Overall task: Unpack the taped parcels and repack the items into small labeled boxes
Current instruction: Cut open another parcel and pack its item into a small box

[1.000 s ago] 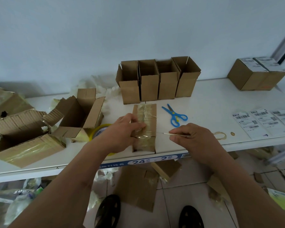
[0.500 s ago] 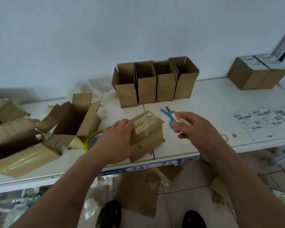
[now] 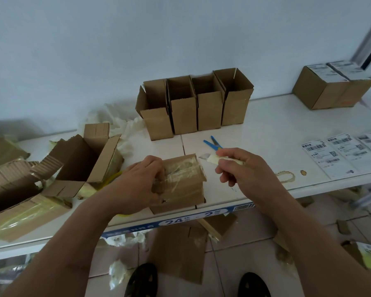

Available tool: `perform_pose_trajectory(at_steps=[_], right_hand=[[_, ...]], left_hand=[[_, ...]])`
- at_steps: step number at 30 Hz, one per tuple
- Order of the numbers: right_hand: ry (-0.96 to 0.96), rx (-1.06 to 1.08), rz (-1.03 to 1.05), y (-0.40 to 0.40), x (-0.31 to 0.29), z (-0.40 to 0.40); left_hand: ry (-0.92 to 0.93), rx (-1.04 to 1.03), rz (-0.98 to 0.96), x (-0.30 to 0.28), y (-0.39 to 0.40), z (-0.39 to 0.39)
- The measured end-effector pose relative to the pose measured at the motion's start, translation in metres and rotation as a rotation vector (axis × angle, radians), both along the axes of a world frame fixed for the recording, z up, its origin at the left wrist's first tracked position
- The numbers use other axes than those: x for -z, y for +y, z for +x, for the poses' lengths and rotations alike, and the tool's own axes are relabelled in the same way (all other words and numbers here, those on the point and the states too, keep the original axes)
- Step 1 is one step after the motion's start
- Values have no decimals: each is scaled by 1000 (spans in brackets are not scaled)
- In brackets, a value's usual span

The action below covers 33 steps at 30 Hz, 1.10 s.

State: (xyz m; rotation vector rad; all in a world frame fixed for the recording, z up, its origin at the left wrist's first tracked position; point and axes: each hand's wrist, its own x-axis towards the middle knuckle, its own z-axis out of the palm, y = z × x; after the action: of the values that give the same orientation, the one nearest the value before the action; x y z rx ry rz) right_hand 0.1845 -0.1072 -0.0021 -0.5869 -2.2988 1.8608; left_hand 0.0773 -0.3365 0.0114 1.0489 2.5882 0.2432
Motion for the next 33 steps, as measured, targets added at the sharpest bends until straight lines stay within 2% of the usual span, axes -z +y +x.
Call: perform_pose_trajectory(at_steps=[10, 17, 25, 30, 33], right_hand=[[-44, -142, 151, 3, 4, 2], [-89, -202, 267, 3, -5, 9], [-148, -258, 255, 12, -23, 24], [-110, -253, 267, 23, -38, 23], [-56, -240, 332, 13, -43, 12]], left_hand=[[-6, -29, 84, 5, 0, -1], [80, 1, 53, 10, 1, 0], [75, -13, 74, 11, 0, 2], [248, -59, 53, 13, -14, 0], [269, -88, 80, 14, -24, 1]])
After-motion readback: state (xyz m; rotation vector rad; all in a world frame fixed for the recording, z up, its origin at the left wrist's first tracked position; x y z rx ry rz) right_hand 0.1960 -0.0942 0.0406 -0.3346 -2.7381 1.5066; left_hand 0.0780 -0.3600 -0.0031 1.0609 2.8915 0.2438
